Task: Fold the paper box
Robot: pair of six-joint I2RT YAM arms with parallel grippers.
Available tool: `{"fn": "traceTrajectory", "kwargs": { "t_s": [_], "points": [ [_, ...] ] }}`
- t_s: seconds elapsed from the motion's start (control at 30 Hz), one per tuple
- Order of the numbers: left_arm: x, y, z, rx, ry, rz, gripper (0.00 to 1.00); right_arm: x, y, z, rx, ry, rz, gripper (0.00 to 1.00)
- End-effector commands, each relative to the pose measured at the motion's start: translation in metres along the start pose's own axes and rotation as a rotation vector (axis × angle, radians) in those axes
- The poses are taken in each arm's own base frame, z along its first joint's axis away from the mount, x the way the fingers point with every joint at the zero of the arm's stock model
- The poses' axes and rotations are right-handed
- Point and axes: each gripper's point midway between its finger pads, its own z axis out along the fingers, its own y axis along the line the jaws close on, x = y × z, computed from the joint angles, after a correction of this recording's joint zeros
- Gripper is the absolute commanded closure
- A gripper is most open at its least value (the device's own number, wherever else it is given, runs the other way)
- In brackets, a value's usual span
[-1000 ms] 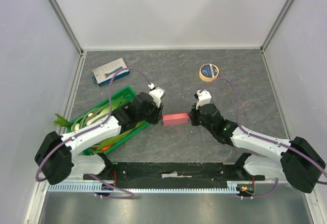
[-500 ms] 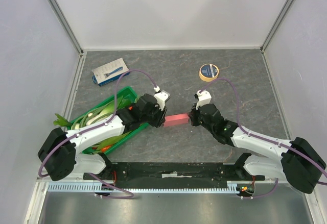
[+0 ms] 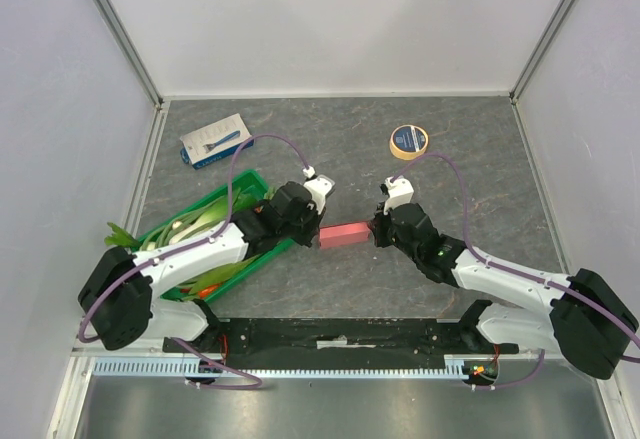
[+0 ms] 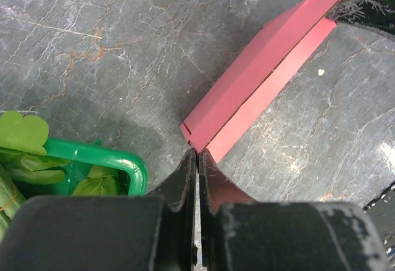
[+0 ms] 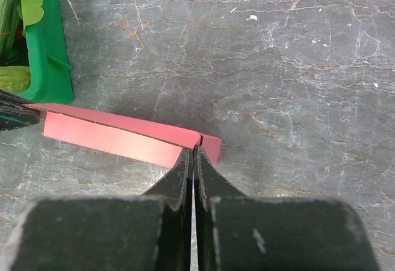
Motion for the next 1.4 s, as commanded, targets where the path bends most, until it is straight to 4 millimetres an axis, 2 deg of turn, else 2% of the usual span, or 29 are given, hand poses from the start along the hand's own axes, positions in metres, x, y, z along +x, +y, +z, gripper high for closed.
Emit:
{"fn": "traceTrajectory", "kwargs": {
  "t_s": [0.0,0.27,0.43,0.87,1.13,1.23,1.37],
  "points": [
    [-0.033,-0.01,-0.004,0.007,-0.058,-0.09,0.98,0.053,-0.007,-0.006,0.009,0.195,-0.027,1.0],
    [-0.047,-0.026,0.001,0.036,-0.003,-0.254,0.98,0.059,-0.004,-0.006,0.009,0.202,-0.039,1.0],
    [-0.054,-0.027,0.003,0.018,-0.003,-0.353,0.98,0.063,-0.003,-0.006,0.009,0.209,-0.045,1.0],
    [-0.056,-0.03,0.013,-0.005,0.06,-0.53,0.98,0.074,0.006,-0.002,0.013,0.229,-0.081,1.0],
    [-0.046,-0.025,0.019,-0.05,0.078,-0.629,0.98,0.072,0.009,-0.001,0.009,0.223,-0.068,1.0],
    [-0.042,-0.022,0.02,-0.064,0.073,-0.605,0.98,0.072,0.009,-0.002,0.005,0.221,-0.063,1.0],
    [-0.025,-0.016,0.022,-0.119,0.048,-0.554,0.98,0.072,0.009,-0.003,0.005,0.216,-0.048,1.0]
  ]
}}
